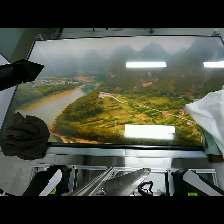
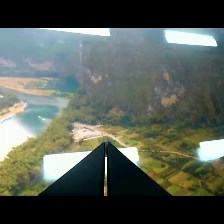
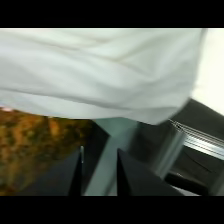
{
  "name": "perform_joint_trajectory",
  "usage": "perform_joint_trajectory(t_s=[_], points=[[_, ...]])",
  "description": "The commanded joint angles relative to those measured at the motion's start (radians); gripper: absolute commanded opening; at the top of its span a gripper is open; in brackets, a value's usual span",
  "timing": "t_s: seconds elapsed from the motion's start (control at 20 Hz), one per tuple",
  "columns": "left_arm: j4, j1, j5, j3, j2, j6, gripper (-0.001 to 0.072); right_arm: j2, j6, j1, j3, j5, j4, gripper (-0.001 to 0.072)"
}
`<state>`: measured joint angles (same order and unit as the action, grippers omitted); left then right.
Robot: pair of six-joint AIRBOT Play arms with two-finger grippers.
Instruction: Fold the shirts.
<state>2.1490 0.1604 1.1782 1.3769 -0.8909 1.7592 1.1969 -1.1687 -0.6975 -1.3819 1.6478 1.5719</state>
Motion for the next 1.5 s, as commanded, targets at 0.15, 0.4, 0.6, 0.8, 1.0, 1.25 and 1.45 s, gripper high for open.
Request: perform_joint_trajectory(t_s=[0.15,0.4,0.6,0.8,1.0,1.25,1.45], points=[[-0.008,-0.040,0.028,-0.015,0.003,-0.044,0.0016,-0.007,-0.177,0.311,-0.054,-0.300,0.294,0.0024],[-0.013,-0.317,-0.037,-0.300,0.079,-0.124,0.0015,-0.035,-0.246,0.672,0.091,-0.318,0.291,0.0021],[-0.095,-0.587,-0.134,-0.532,0.097,-0.214,0.0015,-0.144,-0.265,0.872,0.351,-0.410,0.292,0.0021],[-0.097,-0.728,-0.208,-0.633,0.097,-0.277,0.0015,-0.264,-0.265,0.972,0.506,-0.507,0.291,0.0022],[-0.098,-0.748,-0.219,-0.643,0.097,-0.277,0.0015,-0.284,-0.258,0.981,0.511,-0.519,0.291,0.0024],[-0.098,-0.698,-0.218,-0.643,0.097,-0.277,0.0016,-0.283,-0.259,0.980,0.511,-0.521,0.290,0.0024],[-0.097,-0.679,-0.219,-0.643,0.097,-0.277,0.0016,-0.283,-0.259,0.980,0.511,-0.521,0.290,0.0024]])
